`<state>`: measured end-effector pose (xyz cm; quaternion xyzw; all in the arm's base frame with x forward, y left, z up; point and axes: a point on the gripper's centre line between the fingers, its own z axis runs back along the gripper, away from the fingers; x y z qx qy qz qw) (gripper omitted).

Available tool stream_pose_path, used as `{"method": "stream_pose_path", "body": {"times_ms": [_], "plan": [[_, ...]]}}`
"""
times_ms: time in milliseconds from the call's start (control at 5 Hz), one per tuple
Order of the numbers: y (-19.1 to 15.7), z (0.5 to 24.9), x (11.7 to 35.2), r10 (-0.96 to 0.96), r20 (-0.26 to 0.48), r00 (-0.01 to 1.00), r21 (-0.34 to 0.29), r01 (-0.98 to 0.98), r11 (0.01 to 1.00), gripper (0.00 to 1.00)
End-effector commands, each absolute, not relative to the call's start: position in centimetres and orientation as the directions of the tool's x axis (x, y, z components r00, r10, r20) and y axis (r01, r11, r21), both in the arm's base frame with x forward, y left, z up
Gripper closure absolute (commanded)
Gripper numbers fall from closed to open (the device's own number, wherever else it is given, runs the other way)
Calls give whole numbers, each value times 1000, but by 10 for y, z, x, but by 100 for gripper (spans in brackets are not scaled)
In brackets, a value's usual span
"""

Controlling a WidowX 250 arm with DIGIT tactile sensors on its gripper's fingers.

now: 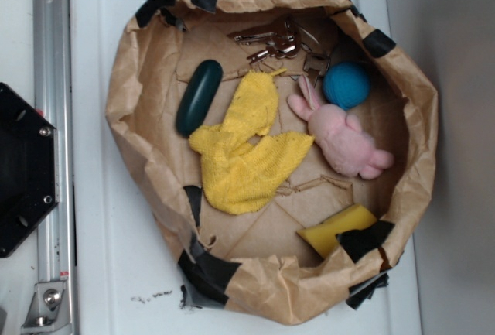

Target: Grab the yellow cloth.

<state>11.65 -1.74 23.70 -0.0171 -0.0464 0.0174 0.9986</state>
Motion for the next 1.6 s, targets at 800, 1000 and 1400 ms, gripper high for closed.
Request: {"method": "stream_pose_path", "body": {"times_ms": [800, 1000, 1400], "plan": [[18, 152, 218, 279, 103, 955, -92, -270, 958, 0], [15, 130, 233, 245, 101, 964, -131, -231, 964, 0], [-19, 64, 257, 1, 19, 1000, -154, 2, 988, 0]]}}
